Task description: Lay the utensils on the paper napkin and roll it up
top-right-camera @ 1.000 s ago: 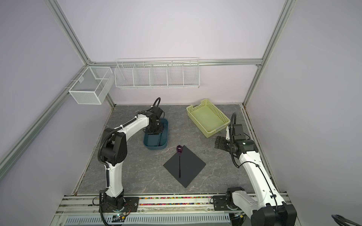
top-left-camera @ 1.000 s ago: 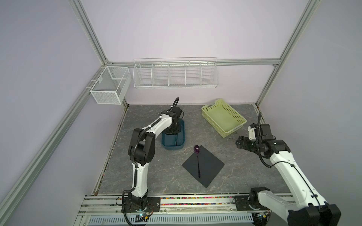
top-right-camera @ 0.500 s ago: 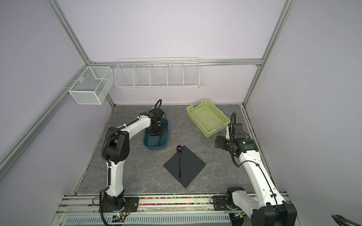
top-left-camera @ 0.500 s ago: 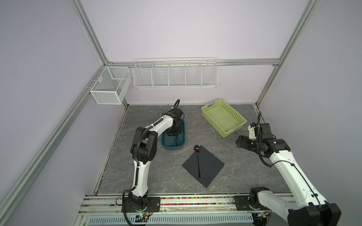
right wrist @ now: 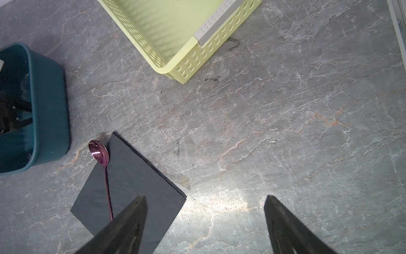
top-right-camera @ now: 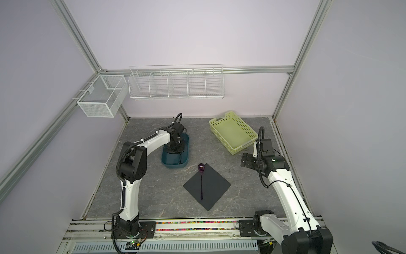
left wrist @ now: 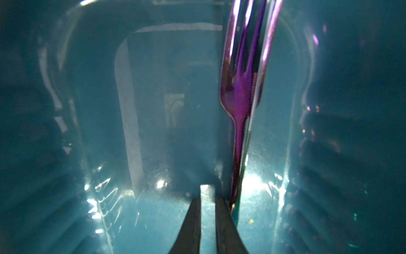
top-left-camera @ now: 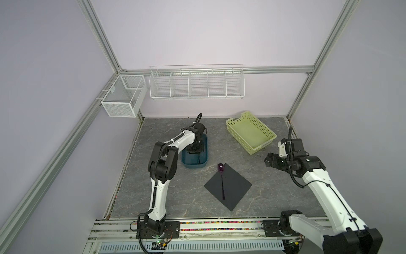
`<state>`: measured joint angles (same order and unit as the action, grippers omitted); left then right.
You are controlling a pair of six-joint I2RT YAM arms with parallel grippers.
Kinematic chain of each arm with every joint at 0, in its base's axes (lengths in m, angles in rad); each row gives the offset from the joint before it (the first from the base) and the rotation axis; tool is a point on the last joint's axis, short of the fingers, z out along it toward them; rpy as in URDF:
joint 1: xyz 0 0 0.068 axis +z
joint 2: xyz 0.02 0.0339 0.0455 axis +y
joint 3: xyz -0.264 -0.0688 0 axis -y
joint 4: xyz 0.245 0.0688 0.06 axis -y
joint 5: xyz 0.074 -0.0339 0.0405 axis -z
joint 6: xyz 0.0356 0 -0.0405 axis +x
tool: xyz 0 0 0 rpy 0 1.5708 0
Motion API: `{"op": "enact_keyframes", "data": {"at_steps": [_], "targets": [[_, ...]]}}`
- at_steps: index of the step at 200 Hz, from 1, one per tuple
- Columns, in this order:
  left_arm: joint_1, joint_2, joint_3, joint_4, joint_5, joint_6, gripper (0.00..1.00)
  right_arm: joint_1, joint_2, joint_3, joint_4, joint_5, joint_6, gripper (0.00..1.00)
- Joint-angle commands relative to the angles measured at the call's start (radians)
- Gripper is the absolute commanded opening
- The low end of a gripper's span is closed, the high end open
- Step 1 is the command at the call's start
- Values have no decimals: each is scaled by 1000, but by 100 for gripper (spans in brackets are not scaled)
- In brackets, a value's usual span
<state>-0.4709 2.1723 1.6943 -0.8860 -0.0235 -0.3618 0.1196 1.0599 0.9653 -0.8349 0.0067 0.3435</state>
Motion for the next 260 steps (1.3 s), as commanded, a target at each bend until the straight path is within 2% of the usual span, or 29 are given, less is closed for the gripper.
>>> {"op": "enact_keyframes", "data": {"at_steps": [1,58,85,114,155,199,260], "targets": [[5,-12,-8,17,13,-2,18,5,-15,23,-15,13,2,87],[5,-95,-4,25,36,-20,28,5,-21,24,-17,12,2,87],[5,-103,6,22,50,-23,29,6,-20,21,-16,11,5,87],[5,-81,23,18,51,-22,28,8,-20,19,-15,12,5,87],[-7,-45,32,7,69,-23,20,8,-20,19,-17,15,2,87],[-37,-34,6,-17,25,-22,20,8,-17,17,-12,15,3,87],[-44,-12,-31,4,33,-26,14,8,-21,12,-15,19,-1,87]]}}
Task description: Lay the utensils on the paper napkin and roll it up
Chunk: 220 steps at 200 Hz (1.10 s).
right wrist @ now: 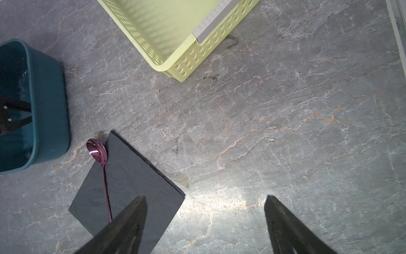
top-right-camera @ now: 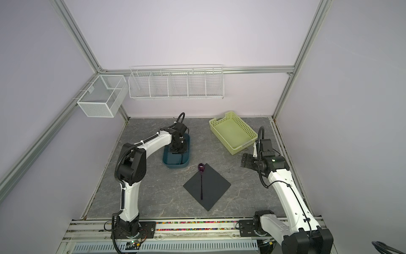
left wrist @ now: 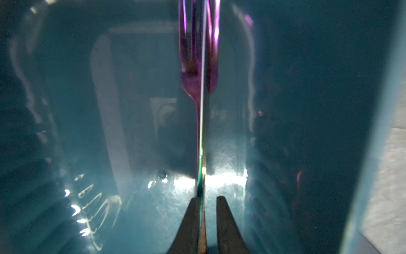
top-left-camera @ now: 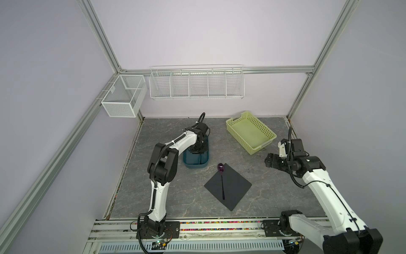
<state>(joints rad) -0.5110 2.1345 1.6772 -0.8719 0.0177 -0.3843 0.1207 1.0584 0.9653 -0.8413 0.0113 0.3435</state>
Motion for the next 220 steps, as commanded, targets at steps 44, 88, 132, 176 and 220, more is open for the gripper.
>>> {"op": "enact_keyframes", "data": {"at_steps": [44,88,132,176,220], "targets": [[-4,34,-14,-10,-19,2,5,7,-28,10,-11,17,-3,87],[-4,12,3,-20,-42,11,0,7,-31,12,-15,17,-3,87],[-1,-37,20,-42,-86,21,0,7,-37,15,-20,21,-4,87],[8,-100,19,-55,-107,28,0,7,-41,13,-21,22,-4,87],[27,-131,16,-64,-113,41,0,7,-44,13,-22,22,-4,87]]}}
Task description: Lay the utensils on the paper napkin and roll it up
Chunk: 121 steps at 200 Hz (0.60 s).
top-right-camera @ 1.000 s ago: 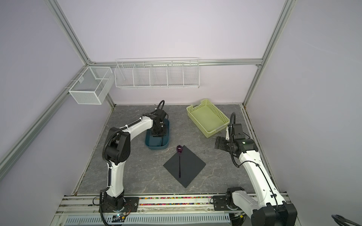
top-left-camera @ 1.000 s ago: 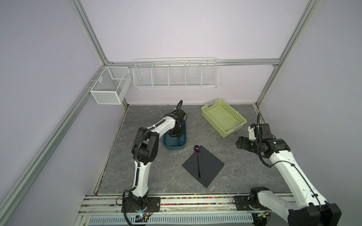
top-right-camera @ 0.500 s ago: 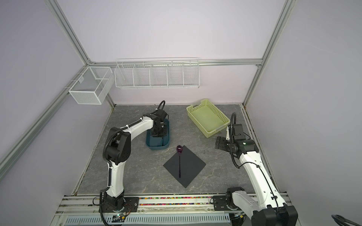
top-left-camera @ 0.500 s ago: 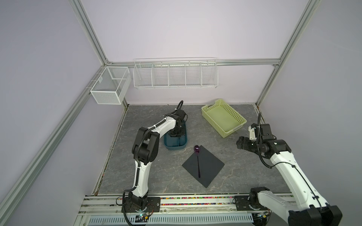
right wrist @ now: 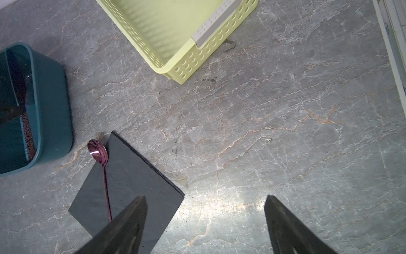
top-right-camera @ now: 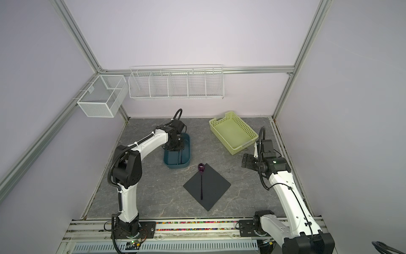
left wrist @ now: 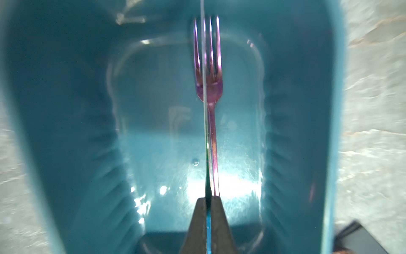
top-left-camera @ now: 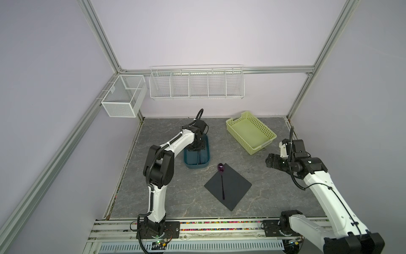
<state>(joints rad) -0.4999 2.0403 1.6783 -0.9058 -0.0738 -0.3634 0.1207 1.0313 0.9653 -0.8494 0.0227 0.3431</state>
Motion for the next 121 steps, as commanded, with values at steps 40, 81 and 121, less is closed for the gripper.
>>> {"op": "enact_keyframes", "data": {"at_steps": [40,81,121], "targets": [[43,-46,-22,-21,-12,35,0,7,-17,12,-16,11,-5,87],[66,-30,-44,-19,2,50,0,7,-13,11,-11,9,-4,87],[72,40,-72,24,9,39,0,7,-10,12,-10,6,-3,87]]}}
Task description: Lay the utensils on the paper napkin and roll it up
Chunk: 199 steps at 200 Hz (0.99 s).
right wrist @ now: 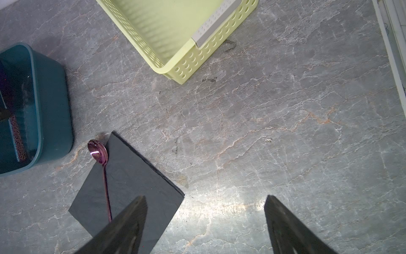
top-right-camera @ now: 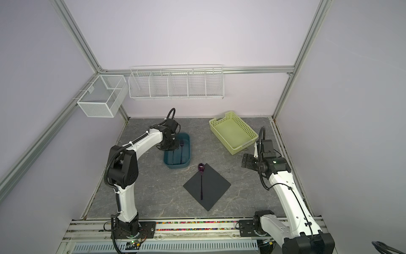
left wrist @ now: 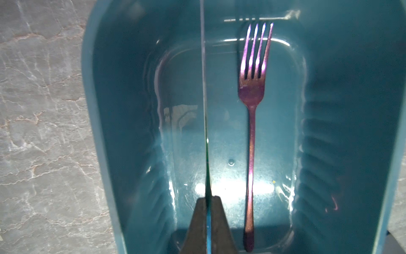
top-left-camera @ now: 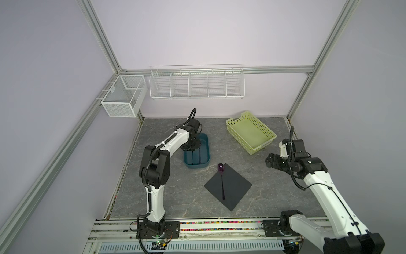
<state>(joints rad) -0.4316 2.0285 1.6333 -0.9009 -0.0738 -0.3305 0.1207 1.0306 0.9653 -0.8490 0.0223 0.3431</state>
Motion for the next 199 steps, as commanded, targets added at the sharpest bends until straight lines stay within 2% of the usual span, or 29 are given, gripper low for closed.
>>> {"op": "enact_keyframes", "data": {"at_steps": [1,56,101,199], "targets": [[4,53,-29,20,9,6,0,7,-9,12,-10,7,-3,87],[4,82,-42,48,10,-13,0,7,-10,10,-16,15,-9,87],[2,40,-24,35,16,-31,10,7,-5,10,-12,10,-5,87],[-73,80,58,8,19,-80,13,7,-22,7,-25,16,-4,87]]}}
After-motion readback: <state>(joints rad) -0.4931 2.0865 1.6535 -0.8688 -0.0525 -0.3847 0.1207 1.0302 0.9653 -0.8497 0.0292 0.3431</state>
